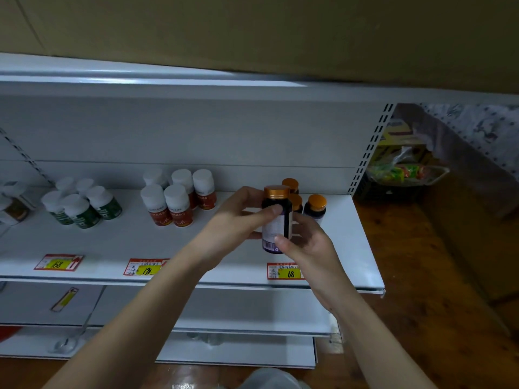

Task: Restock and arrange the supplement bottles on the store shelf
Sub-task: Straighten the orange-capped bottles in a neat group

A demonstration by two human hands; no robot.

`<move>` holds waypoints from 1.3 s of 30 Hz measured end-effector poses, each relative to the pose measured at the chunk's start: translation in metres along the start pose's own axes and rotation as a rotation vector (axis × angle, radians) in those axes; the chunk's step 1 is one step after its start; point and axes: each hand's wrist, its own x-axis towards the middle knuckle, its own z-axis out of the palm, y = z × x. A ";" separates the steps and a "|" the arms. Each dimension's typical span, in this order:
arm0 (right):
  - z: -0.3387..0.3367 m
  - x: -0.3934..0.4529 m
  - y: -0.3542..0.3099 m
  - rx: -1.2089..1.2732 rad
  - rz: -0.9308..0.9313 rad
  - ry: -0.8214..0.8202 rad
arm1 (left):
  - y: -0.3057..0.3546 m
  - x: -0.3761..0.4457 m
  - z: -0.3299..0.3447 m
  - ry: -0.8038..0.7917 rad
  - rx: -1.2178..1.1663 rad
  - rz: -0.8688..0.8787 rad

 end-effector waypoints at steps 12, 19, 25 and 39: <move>-0.004 0.004 -0.002 0.175 0.077 -0.060 | -0.006 0.000 -0.004 0.019 -0.119 -0.018; -0.003 0.000 -0.003 0.193 0.035 -0.029 | -0.009 -0.003 -0.002 0.001 -0.154 0.012; 0.001 -0.001 -0.003 -0.058 -0.053 0.108 | -0.010 -0.006 0.002 -0.023 -0.004 -0.009; -0.001 0.000 -0.003 0.113 0.071 -0.036 | -0.013 -0.007 -0.006 0.027 -0.213 -0.079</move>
